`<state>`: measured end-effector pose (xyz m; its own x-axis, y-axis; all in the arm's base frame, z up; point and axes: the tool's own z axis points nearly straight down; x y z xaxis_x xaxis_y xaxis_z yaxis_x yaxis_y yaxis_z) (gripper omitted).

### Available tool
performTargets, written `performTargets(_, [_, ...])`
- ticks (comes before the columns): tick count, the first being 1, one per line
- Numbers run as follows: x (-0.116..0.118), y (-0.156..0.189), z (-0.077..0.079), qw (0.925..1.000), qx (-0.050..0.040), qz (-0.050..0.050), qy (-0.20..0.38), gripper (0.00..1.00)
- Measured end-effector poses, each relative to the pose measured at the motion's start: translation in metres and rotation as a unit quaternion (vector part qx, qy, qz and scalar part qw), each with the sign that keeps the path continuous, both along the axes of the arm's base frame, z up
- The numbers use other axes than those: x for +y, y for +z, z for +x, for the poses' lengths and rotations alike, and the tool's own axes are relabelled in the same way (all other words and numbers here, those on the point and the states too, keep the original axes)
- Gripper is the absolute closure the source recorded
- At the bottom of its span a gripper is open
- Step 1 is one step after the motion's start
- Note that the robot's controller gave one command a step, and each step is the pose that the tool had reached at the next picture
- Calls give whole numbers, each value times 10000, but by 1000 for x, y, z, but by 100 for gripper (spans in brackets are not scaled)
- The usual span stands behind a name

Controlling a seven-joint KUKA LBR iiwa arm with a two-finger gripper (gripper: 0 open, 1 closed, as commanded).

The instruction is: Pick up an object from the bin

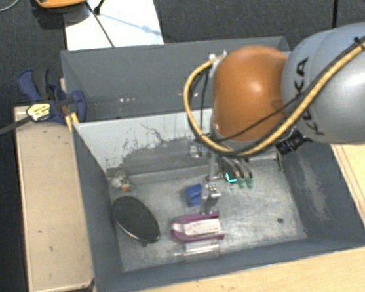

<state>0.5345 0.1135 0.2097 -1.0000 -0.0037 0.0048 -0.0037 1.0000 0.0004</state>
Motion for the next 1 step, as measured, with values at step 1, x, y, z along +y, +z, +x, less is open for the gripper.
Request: performTargets(1, [-21,-85,5,9992,3,-5,390,0])
